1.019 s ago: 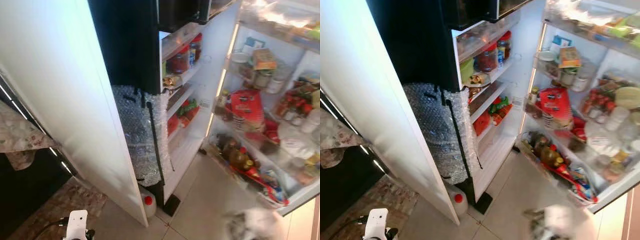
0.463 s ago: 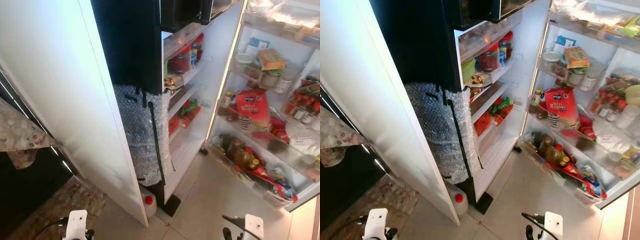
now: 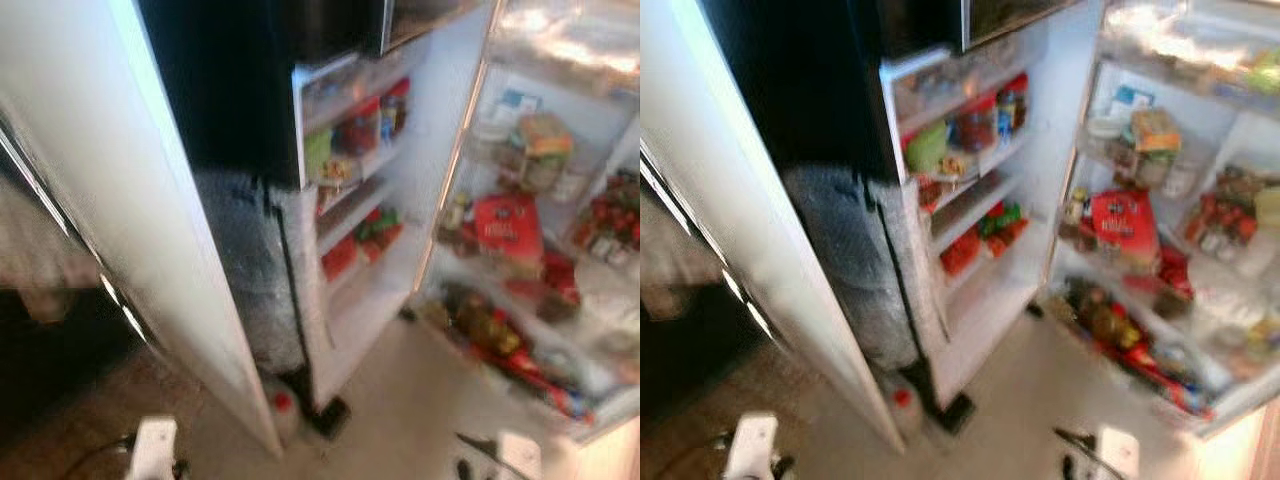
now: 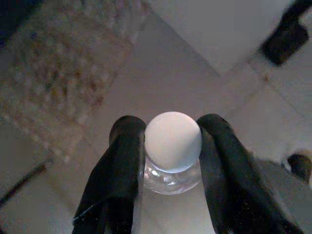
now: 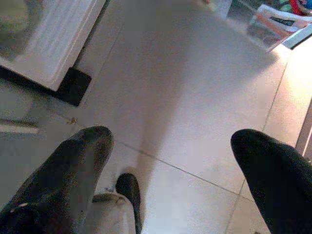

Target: Restocking fridge

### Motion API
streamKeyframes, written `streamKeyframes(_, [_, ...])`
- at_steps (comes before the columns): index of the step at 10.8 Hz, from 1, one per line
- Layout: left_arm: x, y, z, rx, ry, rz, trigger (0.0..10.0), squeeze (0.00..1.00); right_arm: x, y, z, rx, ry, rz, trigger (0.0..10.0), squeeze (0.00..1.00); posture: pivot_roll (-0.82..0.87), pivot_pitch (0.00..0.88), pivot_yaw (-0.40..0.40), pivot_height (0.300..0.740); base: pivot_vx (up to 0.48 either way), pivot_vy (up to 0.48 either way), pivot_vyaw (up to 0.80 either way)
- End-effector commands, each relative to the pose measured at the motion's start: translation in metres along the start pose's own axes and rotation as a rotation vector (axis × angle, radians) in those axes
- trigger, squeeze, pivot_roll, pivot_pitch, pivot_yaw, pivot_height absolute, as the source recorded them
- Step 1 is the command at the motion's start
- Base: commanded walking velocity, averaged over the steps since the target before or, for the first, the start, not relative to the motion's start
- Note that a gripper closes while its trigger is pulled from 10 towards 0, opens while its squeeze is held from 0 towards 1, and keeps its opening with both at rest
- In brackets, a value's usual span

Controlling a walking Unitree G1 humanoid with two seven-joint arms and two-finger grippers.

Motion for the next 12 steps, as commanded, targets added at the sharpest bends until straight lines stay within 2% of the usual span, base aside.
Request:
streamKeyframes(1, [0.000,0.000,-0.002,-0.002,-0.001,0.005,10.0,0.00,0.001,-0.002,-0.006,0.003,-0.011,0.011,10.0,0.00,-0.08,0.000,0.035,0.740,0.000,-0.379,0.00])
streamKeyframes(4, [0.000,0.000,-0.002,0.003,0.001,0.007,10.0,0.00,0.002,0.002,-0.013,-0.006,-0.029,-0.016,10.0,0.00,-0.08,0.000,0.035,0.740,0.000,-0.340,0.68])
streamKeyframes(5, [0.000,0.000,-0.002,0.004,0.000,0.009,10.0,0.00,0.001,0.008,-0.010,-0.017,-0.015,-0.038,10.0,0.00,-0.08,0.000,0.034,0.740,0.000,-0.240,0.00])
streamKeyframes(6, [0.000,-0.001,-0.002,0.008,0.002,0.013,10.0,0.00,0.000,0.014,-0.008,-0.041,-0.008,-0.057,10.0,0.00,-0.08,0.000,0.034,0.740,0.000,0.000,0.00])
streamKeyframes(8, [0.000,0.000,-0.002,0.011,0.004,0.014,10.0,0.00,-0.001,0.029,-0.003,-0.032,0.011,-0.097,10.0,0.00,-0.08,0.000,0.033,0.740,0.000,0.000,0.00])
streamKeyframes(10, [0.000,-0.001,-0.002,0.035,0.005,0.013,10.0,0.00,-0.002,0.034,-0.003,-0.037,0.021,-0.110,10.0,0.00,-0.08,0.000,0.033,0.740,0.000,0.000,0.80])
streamKeyframes(12, [0.000,-0.001,-0.001,0.034,0.004,0.015,10.0,0.00,-0.001,0.032,-0.009,-0.070,0.013,-0.098,10.0,0.00,-0.09,0.000,0.041,0.740,0.000,0.000,0.00])
Point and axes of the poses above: a point about 5 cm out from each wrist's last joint towards the gripper, its own x axis pointing back from the gripper into the wrist, its own y axis along the axis of the wrist's last joint, z = x × y, the point moved 5 cm from there along -x, pointing out of the wrist towards the gripper, and after that the axes turned 13 degrees about -x, right-handed, at the moved point
